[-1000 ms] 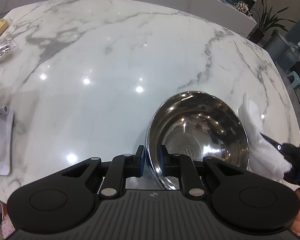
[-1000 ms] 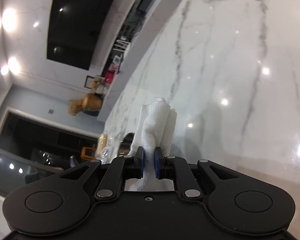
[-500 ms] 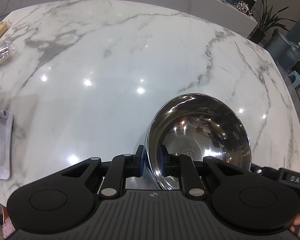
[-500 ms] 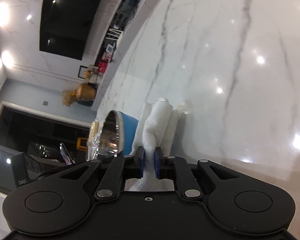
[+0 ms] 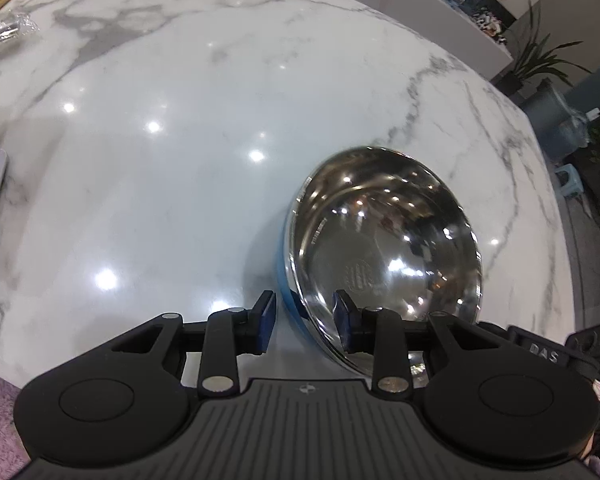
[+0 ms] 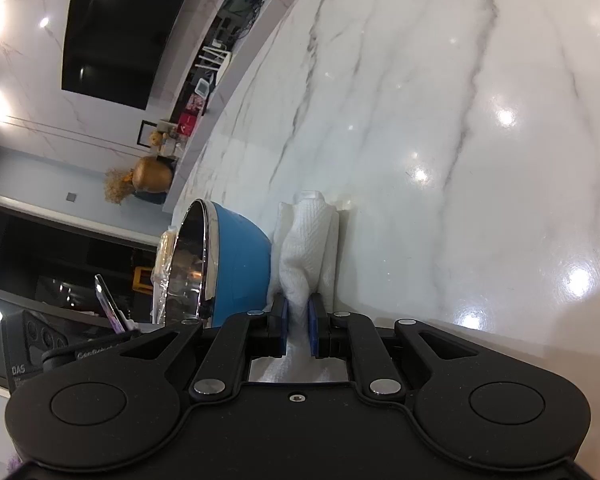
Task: Clean bowl
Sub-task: 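Rub the white towel along the bowl's rim with the right gripper while the left holds the rim, then keep wiping the blue outer wall with the towel in the right gripper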
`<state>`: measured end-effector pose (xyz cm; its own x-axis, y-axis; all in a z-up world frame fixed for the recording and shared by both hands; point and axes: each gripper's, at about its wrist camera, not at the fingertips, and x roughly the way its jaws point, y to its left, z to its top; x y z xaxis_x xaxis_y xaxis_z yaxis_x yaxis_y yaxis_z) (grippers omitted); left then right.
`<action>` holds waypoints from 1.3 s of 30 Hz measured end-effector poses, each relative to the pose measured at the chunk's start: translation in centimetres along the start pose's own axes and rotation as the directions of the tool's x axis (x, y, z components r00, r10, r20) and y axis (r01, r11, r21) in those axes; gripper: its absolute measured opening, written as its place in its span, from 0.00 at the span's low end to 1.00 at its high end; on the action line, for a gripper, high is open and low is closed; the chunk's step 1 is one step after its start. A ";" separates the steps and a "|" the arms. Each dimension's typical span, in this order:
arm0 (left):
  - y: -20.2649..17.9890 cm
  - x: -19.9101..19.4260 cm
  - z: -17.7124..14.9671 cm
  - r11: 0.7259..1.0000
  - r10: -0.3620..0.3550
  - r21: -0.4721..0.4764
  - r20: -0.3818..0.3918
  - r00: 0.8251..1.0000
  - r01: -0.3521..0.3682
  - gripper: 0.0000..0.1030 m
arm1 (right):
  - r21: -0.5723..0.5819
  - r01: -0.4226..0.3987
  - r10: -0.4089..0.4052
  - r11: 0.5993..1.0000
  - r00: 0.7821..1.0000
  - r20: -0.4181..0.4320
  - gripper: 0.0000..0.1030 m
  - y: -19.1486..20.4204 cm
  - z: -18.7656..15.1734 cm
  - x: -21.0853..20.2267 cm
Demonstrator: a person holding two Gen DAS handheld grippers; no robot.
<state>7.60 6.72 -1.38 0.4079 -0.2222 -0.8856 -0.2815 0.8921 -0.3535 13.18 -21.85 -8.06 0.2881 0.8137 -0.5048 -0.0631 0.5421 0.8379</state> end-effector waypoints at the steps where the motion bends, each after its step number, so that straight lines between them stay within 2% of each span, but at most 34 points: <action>1: -0.1 -0.1 0.0 1.000 0.004 0.005 0.001 1.000 -0.004 0.29 | -0.001 0.003 -0.003 1.000 1.000 0.001 0.09 0.1 -0.1 0.0; 9: -0.7 -0.3 0.5 0.997 0.048 0.059 0.024 0.999 -0.049 0.19 | -0.034 0.031 -0.030 0.999 0.999 0.025 0.09 1.2 -0.2 -0.7; 14: -1.1 0.0 1.3 0.995 0.065 0.074 0.040 0.997 -0.068 0.13 | -0.048 -0.008 0.011 0.999 0.997 0.074 0.09 2.0 0.6 -2.5; 18: -1.4 0.4 2.0 0.993 0.080 0.082 0.048 0.996 -0.084 0.13 | -0.072 -0.041 0.047 0.997 0.995 0.085 0.09 2.7 1.0 -3.1; 29: -1.7 0.5 2.3 0.991 0.093 0.095 0.056 0.994 -0.098 0.13 | -0.046 0.018 -0.016 0.999 0.999 0.041 0.09 1.3 0.4 -1.1; 33: -1.3 0.5 2.4 0.995 0.074 0.059 0.049 0.996 -0.077 0.13 | -0.038 0.037 -0.036 0.999 0.999 0.022 0.09 0.9 0.0 -0.1; 39: -0.8 0.5 1.8 0.999 0.052 0.014 0.023 0.998 -0.052 0.23 | -0.044 0.043 -0.042 0.998 0.999 0.016 0.09 0.8 -0.2 0.3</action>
<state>9.60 6.62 -1.02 0.4128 -0.1668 -0.8954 -0.2903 0.9077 -0.3029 12.97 -21.13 -7.56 0.3062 0.7864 -0.5365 -0.0925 0.5855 0.8054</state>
